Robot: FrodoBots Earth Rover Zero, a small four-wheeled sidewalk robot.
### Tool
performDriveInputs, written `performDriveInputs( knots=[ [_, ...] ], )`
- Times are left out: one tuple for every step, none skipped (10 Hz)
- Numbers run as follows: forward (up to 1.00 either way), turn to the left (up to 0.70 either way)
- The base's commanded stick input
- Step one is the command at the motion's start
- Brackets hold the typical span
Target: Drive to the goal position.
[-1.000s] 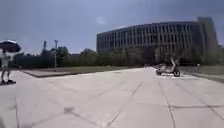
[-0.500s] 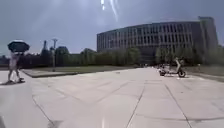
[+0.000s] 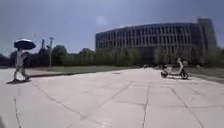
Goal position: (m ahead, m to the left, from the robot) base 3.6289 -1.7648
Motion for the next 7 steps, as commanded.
performDriveInputs(
  knots=[
    [0.76,-0.36],
    [0.76,-0.24],
    [0.76,-0.08],
    [0.76,-0.06],
    [0.76,-0.38],
    [0.76,-0.37],
    [0.76,-0.27]
  ],
)
